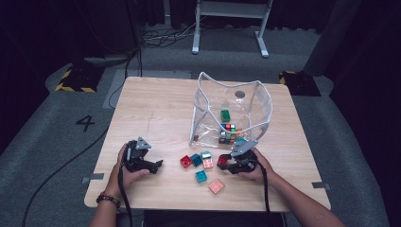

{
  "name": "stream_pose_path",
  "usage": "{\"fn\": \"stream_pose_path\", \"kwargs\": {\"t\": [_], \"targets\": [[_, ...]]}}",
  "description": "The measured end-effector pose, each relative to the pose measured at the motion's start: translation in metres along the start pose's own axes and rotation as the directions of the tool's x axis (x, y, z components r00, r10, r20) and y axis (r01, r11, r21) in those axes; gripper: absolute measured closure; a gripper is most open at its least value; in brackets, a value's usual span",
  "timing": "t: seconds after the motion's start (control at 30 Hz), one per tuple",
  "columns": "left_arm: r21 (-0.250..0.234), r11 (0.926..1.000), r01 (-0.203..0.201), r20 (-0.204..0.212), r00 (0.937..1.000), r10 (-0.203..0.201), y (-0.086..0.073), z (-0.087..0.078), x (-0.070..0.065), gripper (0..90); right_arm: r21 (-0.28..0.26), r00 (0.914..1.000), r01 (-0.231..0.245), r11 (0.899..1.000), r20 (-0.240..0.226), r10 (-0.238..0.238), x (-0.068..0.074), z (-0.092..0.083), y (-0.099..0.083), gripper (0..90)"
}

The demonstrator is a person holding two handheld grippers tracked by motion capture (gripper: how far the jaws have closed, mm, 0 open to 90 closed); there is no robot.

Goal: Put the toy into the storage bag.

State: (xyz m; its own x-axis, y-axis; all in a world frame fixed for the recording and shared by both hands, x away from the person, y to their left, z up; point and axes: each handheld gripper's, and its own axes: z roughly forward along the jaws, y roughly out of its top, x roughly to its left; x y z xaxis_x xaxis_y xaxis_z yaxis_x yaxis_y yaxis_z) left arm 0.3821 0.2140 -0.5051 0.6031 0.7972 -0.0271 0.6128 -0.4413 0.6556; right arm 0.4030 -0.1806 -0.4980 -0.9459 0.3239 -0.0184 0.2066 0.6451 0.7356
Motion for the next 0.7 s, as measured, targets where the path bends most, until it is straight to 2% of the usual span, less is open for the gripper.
{"fn": "stream_pose_path", "kwargs": {"t": [0.07,0.1,0.13,0.17,0.2,0.23,0.27,0.3,0.43,0.5,0.57,0.6,0.7], "targets": [[0.000,1.0000,0.000,0.000,1.0000,0.000,0.000,0.000,0.000,0.4,-0.005,0.9999,-0.012,1.000,-0.011,0.012,-0.001,-0.005,0.000,59.2],[0.000,1.0000,0.000,0.000,1.0000,0.000,0.000,0.000,0.000,0.4,-0.019,0.9999,0.012,1.000,-0.011,-0.013,-0.002,-0.008,0.000,59.3],[0.000,1.0000,0.000,0.000,1.0000,0.000,0.000,0.000,0.000,0.4,-0.022,0.9999,-0.006,1.000,-0.009,0.006,-0.002,-0.012,0.000,59.3],[0.000,1.0000,0.000,0.000,1.0000,0.000,0.000,0.000,0.000,0.4,-0.041,0.9998,0.014,0.999,-0.016,-0.014,-0.004,-0.015,0.000,59.3],[0.000,1.0000,0.000,0.000,1.0000,0.000,0.000,0.000,0.000,0.4,-0.042,0.9998,0.014,0.999,-0.015,-0.014,-0.004,-0.018,0.000,59.3],[0.000,1.0000,0.000,0.000,1.0000,0.000,0.000,0.000,0.000,0.4,-0.034,0.9999,-0.007,0.999,-0.015,0.007,-0.003,-0.022,0.000,59.3],[0.000,1.0000,0.000,0.000,1.0000,0.000,0.000,0.000,0.000,0.4,-0.036,0.9999,-0.011,0.999,-0.011,0.010,-0.003,-0.026,0.000,59.3],[0.000,1.0000,0.000,0.000,1.0000,0.000,0.000,0.000,0.000,0.4,-0.043,0.9999,0.011,0.999,-0.004,-0.011,-0.004,-0.030,0.000,59.3],[0.000,1.0000,0.000,0.000,1.0000,0.000,0.000,0.000,0.000,0.4,-0.083,0.9990,0.044,0.996,0.016,-0.042,-0.005,-0.049,-0.001,59.3],[0.000,1.0000,0.000,-0.001,1.0000,0.000,0.000,0.000,0.000,0.4,-0.072,0.9998,0.014,0.997,0.016,-0.013,-0.004,-0.059,-0.002,59.3],[0.000,1.0000,0.000,-0.001,1.0000,0.000,0.000,0.000,0.000,0.4,-0.082,0.9993,0.027,0.996,0.030,-0.024,-0.005,-0.067,-0.003,59.3],[0.000,1.0000,0.000,-0.001,1.0000,0.000,0.000,0.000,0.000,0.4,-0.093,0.9981,0.051,0.994,0.038,-0.048,-0.007,-0.071,-0.003,59.3],[0.000,1.0000,0.000,-0.001,1.0000,0.000,0.000,0.000,0.000,0.4,-0.111,0.9983,0.043,0.993,0.045,-0.038,-0.010,-0.082,-0.002,59.3]]}}
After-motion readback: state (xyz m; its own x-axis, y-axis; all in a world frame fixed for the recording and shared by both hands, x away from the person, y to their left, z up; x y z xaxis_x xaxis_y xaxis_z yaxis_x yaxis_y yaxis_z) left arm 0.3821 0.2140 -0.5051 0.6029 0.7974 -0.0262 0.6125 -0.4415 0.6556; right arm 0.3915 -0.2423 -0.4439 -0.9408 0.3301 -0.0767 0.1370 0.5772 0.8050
